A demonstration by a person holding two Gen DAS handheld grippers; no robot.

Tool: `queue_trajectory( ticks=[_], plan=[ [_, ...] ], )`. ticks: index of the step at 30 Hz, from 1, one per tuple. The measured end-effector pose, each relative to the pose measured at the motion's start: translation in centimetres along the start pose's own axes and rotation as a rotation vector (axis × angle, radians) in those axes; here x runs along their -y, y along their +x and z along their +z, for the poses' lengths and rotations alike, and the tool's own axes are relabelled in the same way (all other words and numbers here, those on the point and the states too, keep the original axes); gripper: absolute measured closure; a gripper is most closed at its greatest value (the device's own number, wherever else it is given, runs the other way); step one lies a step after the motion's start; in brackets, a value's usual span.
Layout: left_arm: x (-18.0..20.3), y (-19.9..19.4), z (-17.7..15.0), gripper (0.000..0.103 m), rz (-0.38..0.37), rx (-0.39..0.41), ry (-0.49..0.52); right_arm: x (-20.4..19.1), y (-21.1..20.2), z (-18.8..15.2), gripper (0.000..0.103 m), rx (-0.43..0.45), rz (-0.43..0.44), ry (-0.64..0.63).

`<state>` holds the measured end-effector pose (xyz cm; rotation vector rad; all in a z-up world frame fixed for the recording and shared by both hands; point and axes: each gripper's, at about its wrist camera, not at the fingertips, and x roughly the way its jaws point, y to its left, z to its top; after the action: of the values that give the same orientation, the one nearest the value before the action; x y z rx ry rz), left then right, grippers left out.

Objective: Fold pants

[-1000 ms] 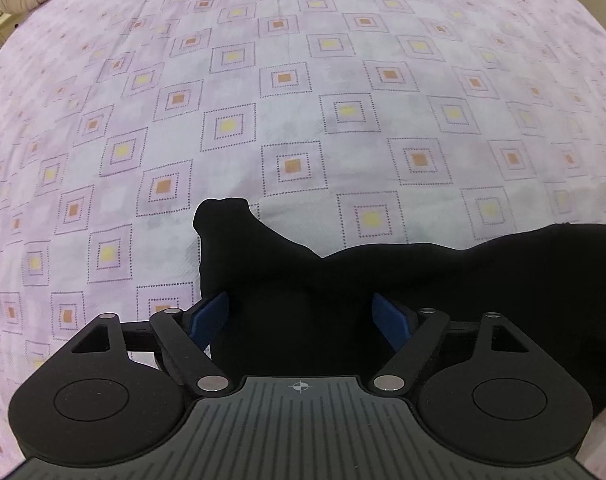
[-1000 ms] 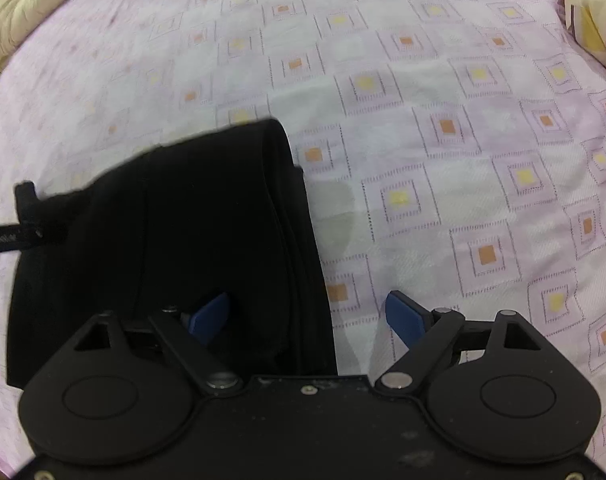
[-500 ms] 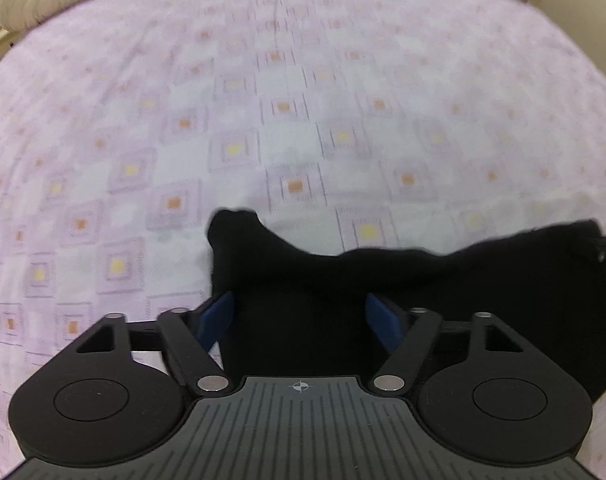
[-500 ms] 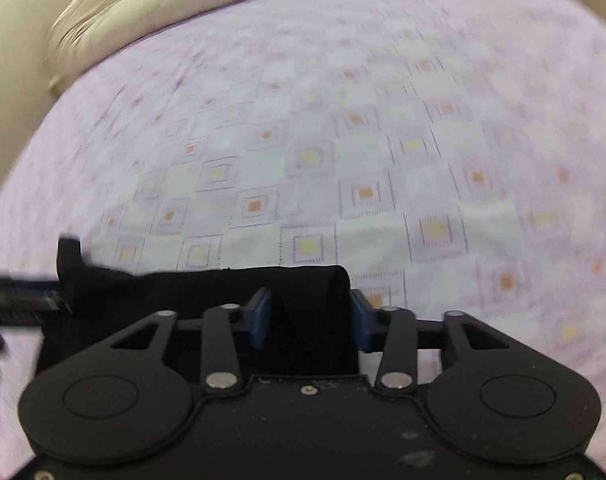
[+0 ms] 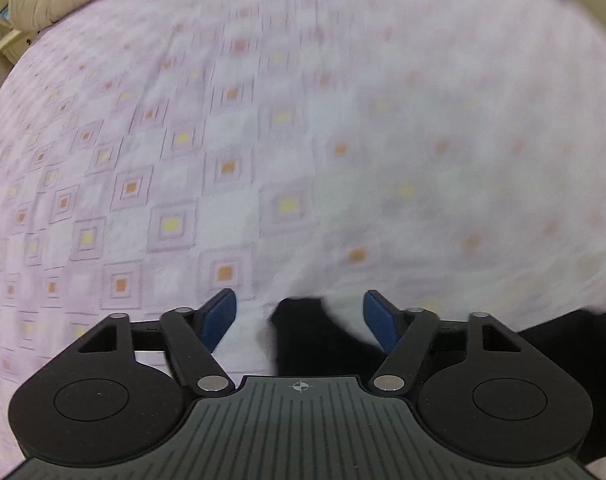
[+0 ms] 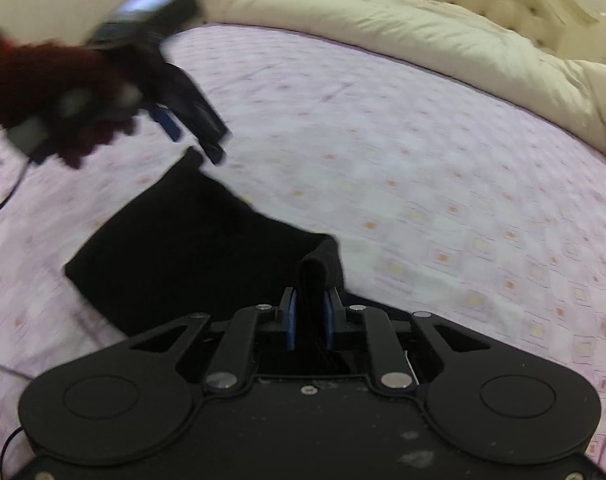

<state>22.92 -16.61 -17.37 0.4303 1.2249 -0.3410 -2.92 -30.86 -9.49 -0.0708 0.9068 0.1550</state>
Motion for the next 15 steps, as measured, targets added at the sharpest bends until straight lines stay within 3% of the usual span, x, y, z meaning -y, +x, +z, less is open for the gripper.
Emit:
queue_trajectory(
  ticks=[4, 7, 11, 15],
  plan=[
    [-1.7, 0.9, -0.9, 0.041, -0.008, -0.028, -0.077, 0.7, 0.2, 0.0, 0.088, 0.000, -0.029, 0.048],
    [-1.9, 0.7, -1.4, 0.039, 0.001, -0.002, -0.057, 2.6, 1.3, 0.2, 0.088, -0.026, -0.087, 0.162],
    [-2.0, 1.0, -1.2, 0.037, 0.028, 0.006, -0.037, 6.1, 4.5, -0.1, 0.095, -0.118, -0.163, 0.311],
    [-2.0, 0.5, -0.7, 0.038, 0.033, 0.038, -0.044, 7.5, 7.0, -0.2, 0.094, -0.186, -0.186, 0.367]
  ],
)
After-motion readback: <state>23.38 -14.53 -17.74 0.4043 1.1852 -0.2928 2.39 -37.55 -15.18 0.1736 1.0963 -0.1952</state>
